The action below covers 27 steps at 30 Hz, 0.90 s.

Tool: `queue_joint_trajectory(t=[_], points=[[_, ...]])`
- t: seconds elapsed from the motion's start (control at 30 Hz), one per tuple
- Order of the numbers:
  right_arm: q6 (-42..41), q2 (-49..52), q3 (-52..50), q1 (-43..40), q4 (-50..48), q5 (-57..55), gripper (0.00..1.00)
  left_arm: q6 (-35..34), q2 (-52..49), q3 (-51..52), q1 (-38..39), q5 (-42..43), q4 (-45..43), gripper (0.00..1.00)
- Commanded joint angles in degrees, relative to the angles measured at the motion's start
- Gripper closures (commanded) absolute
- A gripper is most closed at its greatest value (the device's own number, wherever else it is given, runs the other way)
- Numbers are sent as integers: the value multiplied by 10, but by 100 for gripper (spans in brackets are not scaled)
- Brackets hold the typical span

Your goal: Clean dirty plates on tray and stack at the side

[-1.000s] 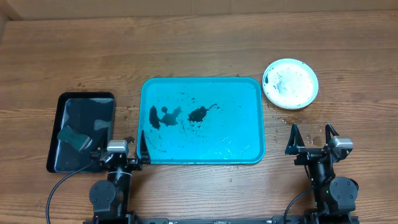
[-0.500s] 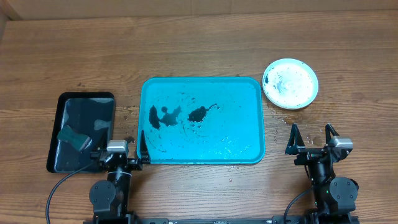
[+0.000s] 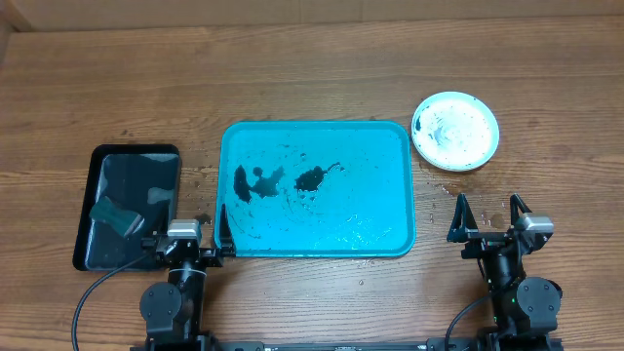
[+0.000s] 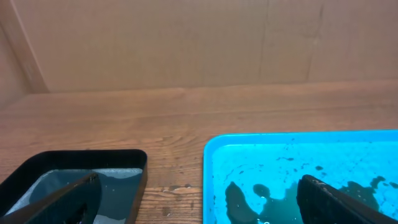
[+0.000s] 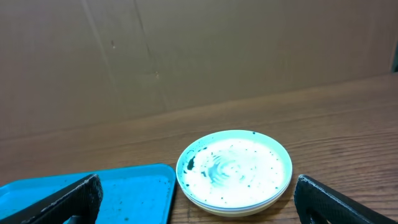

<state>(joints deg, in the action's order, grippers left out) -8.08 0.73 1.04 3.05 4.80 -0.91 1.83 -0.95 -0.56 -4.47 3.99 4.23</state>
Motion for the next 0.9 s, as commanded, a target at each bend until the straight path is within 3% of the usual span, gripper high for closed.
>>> queue_joint_trajectory(t=[0.0,0.5,0.87], points=[[2,-6,-6,3,-2,-7,0,-6,7,3,5,-8,0,0],[5,-6,-6,3,-2,-8,0,-6,7,3,5,-8,0,0],[127,-6,-6,3,-1,-3,0,-6,7,3,5,-8,0,0]])
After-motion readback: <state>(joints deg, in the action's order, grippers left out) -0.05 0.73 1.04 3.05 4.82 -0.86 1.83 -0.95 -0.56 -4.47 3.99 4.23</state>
